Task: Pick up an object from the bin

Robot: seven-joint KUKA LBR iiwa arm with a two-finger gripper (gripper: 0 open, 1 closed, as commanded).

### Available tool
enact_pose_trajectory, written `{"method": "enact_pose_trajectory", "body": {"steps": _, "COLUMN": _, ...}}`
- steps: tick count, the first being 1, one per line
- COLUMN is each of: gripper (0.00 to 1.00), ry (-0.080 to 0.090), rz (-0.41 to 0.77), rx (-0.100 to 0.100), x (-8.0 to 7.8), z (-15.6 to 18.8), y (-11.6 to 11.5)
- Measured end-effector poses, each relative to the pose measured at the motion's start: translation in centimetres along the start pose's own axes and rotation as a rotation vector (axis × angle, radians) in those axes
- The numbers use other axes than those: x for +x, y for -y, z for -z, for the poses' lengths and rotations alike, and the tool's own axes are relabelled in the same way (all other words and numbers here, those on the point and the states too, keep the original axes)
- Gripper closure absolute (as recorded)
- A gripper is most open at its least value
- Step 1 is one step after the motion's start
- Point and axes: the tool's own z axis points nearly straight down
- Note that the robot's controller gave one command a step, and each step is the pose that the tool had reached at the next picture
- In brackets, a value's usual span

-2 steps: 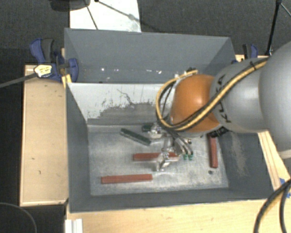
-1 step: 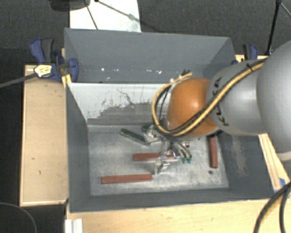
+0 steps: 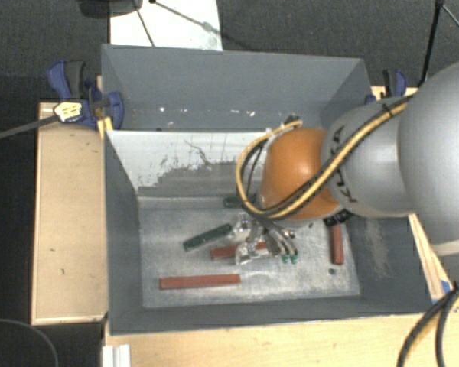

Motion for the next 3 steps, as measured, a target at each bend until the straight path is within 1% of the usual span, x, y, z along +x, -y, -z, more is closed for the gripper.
{"method": "enact_pose_trajectory", "body": {"steps": 2, "gripper": 1.0, "ry": -0.001, "rz": -0.006, "rx": 0.0, "x": 0.06, "z": 0.17, "y": -0.02}}
{"method": "enact_pose_trajectory", "body": {"steps": 3, "gripper": 1.0, "ry": -0.012, "rz": -0.006, "rx": 0.001, "x": 0.28, "z": 0.94, "y": 0.0}}
